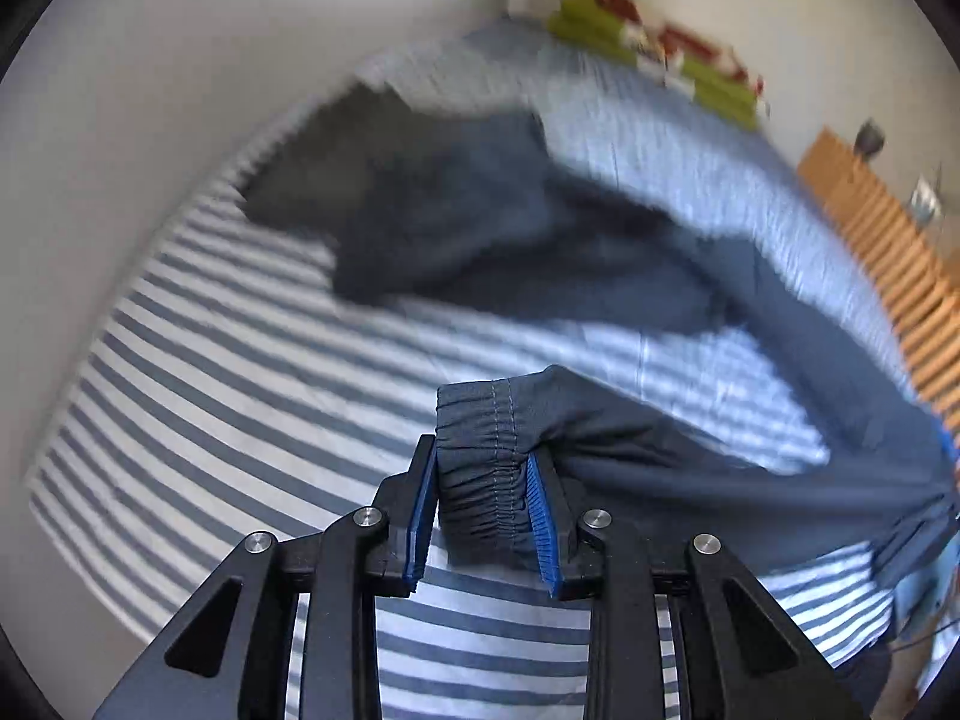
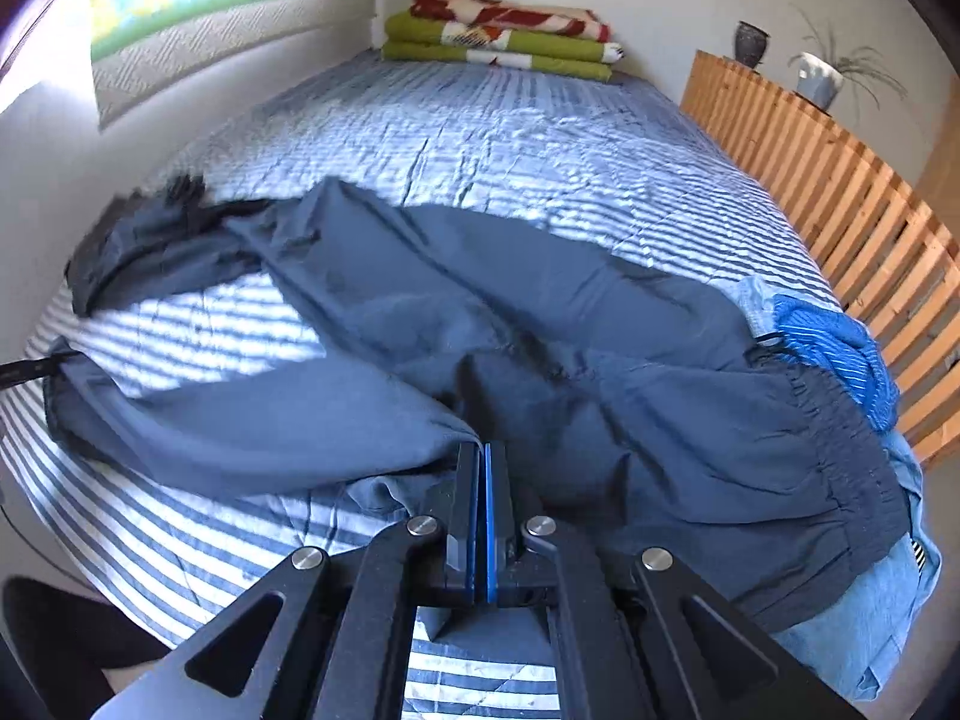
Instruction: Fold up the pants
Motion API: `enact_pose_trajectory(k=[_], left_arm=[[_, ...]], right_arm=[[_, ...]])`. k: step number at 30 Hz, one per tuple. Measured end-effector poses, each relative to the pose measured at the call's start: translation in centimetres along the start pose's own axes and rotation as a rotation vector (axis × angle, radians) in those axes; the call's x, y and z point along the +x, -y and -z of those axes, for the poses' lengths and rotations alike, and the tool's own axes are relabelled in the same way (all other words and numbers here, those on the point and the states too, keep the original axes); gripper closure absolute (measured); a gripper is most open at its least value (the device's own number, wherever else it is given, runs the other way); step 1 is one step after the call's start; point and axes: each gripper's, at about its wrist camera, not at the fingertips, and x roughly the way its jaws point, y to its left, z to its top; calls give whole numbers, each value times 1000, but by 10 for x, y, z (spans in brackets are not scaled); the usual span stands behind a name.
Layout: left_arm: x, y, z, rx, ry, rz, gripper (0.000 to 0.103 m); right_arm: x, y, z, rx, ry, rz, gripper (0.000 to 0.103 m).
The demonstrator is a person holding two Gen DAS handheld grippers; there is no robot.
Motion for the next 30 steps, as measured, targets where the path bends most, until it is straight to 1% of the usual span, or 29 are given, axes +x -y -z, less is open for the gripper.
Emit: enact_pose_trajectory(k=[1, 2, 3, 4, 6, 8, 10, 12, 14, 16, 17, 18, 20, 21, 22, 23, 25, 26, 27, 28, 29, 30], left_arm=[[-10, -7, -5, -3, 17, 10, 72], [-18, -13, -9, -1, 28, 7, 70], [-26, -19, -11, 15, 43, -7, 67], [-30, -24, -14, 34, 43, -42, 66], [-32, -45, -12, 10, 19, -110, 46], [-32, -64, -9, -39, 2, -120, 46], [-34, -78, -5, -59, -13, -139, 46], [-33, -85, -3, -76, -14, -137, 46], [-30, -86, 0, -69, -27, -123, 45], [-16, -85, 3, -50, -55, -114, 39], [-3, -82, 6, -34, -79, -109, 33], [8, -79, 8, -13, -103, -113, 27], [35, -71, 16, 17, -149, -144, 26], [49, -67, 21, 20, -182, -141, 26], [58, -65, 25, 16, -197, -132, 26], [65, -63, 29, 9, -206, -121, 27], [77, -56, 35, 0, -215, -105, 42], [78, -50, 36, 23, -201, -147, 54], [76, -44, 36, 49, -193, -165, 73], [70, -41, 33, 52, -186, -150, 84], [64, -41, 29, 37, -187, -117, 98], [56, -42, 26, 26, -180, -105, 98]], right_arm=[[-4, 1, 0, 9, 2, -31, 102], [-8, -1, 2, 12, -3, -64, 102], [-10, -6, 4, 5, -11, -92, 102], [-10, -15, 8, -18, -25, -116, 101], [-2, -46, 27, -121, -102, -204, 100], [5, -65, 42, -181, -160, -235, 96], [8, -70, 50, -189, -184, -263, 86], [4, -59, 49, -149, -173, -279, 81], [-2, -33, 41, -60, -156, -292, 78], [-7, -5, 34, 30, -143, -306, 73], [-10, 10, 31, 72, -131, -280, 73], [-12, 17, 30, 95, -123, -245, 73], [-15, 36, 28, 136, -107, -185, 73], [-16, 43, 27, 153, -103, -170, 73], [-15, 50, 27, 169, -103, -159, 73], [-14, 56, 26, 184, -106, -149, 73], [-11, 64, 26, 205, -115, -139, 72], [-7, 67, 26, 216, -125, -141, 73], [-4, 68, 27, 220, -131, -141, 72], [-1, 67, 27, 223, -135, -136, 72], [1, 66, 27, 222, -137, -132, 72], [3, 65, 26, 219, -137, -130, 72]])
